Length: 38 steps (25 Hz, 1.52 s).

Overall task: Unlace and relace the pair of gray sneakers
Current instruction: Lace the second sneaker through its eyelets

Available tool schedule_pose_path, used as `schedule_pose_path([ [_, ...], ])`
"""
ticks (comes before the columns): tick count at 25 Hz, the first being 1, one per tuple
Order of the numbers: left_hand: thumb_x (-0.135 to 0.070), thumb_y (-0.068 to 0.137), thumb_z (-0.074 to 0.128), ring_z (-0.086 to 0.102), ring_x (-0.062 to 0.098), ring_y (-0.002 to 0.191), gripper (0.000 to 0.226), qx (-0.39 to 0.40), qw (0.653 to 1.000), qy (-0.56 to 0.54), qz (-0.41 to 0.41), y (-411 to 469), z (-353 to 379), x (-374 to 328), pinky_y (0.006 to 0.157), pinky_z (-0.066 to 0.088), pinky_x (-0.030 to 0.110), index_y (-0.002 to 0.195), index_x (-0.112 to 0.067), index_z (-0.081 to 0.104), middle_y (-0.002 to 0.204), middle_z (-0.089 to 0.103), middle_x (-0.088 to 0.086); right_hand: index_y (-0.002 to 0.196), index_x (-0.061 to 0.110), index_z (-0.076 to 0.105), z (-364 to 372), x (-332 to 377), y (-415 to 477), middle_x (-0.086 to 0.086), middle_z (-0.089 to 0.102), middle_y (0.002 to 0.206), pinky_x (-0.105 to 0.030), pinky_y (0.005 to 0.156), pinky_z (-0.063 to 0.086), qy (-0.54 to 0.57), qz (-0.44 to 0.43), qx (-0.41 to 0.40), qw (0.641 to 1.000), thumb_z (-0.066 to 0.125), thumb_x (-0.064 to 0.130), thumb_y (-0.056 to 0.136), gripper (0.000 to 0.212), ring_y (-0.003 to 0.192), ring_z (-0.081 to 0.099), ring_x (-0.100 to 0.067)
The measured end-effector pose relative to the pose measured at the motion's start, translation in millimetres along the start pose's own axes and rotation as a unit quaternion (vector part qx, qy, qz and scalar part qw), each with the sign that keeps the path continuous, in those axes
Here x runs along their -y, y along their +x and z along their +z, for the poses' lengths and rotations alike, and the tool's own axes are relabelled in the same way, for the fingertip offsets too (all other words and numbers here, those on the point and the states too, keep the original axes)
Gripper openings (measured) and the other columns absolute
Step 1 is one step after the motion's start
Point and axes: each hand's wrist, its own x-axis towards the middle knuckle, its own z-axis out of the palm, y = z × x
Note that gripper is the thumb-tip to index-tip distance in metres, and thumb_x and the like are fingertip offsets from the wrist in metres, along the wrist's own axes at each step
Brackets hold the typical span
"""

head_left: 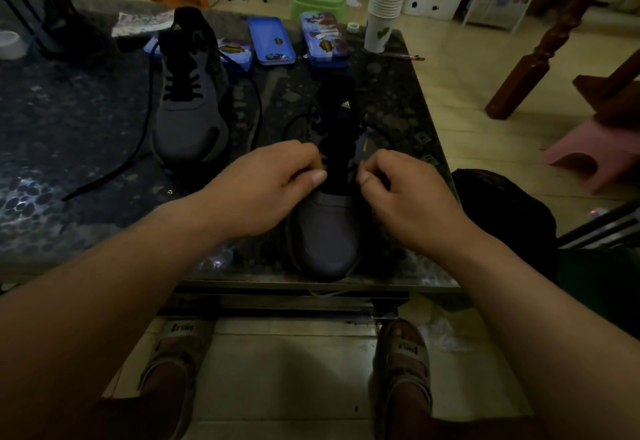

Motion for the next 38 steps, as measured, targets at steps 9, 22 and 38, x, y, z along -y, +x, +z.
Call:
schedule_pose_path([
  [9, -0.026, 0.100, 0.062, 0.059, 0.003, 0.075, 0.016, -0.003, 0.999, 0.023, -0.029, 12, -4, -2, 0.065, 0.048, 0.031, 0.114, -0.031, 0.056, 0.086, 0.065, -0.012, 0.107, 0.021, 0.063, -5, -1, 12, 0.004, 0.069, 0.097, -0.041, 0.075, 0.052, -0.056, -0.074, -0.015, 0.996, 0.066, 0.021, 0.097, 0.010, 0.090, 0.065, -0.019],
  [22, -0.035, 0.100, 0.052, 0.056, 0.025, 0.080, 0.007, -0.002, 0.990, 0.132, 0.045, 24, -4, -8, 0.064, 0.050, 0.046, 0.103, -0.030, 0.049, 0.104, 0.044, -0.006, 0.109, 0.025, 0.052, -5, 4, 17, 0.005, 0.062, 0.096, -0.043, 0.070, 0.050, -0.111, -0.089, 0.013, 0.990, 0.053, 0.031, 0.101, 0.010, 0.085, 0.063, -0.028],
  [38, -0.022, 0.097, 0.063, 0.054, 0.011, 0.091, 0.019, 0.029, 0.998, 0.044, 0.016, 26, -9, 3, 0.079, 0.050, 0.037, 0.109, -0.034, 0.054, 0.100, 0.053, -0.013, 0.114, 0.034, 0.056, -10, 6, 12, 0.014, 0.062, 0.092, -0.034, 0.067, 0.043, -0.006, -0.031, 0.026, 0.999, 0.059, 0.033, 0.101, 0.013, 0.079, 0.057, -0.010],
])
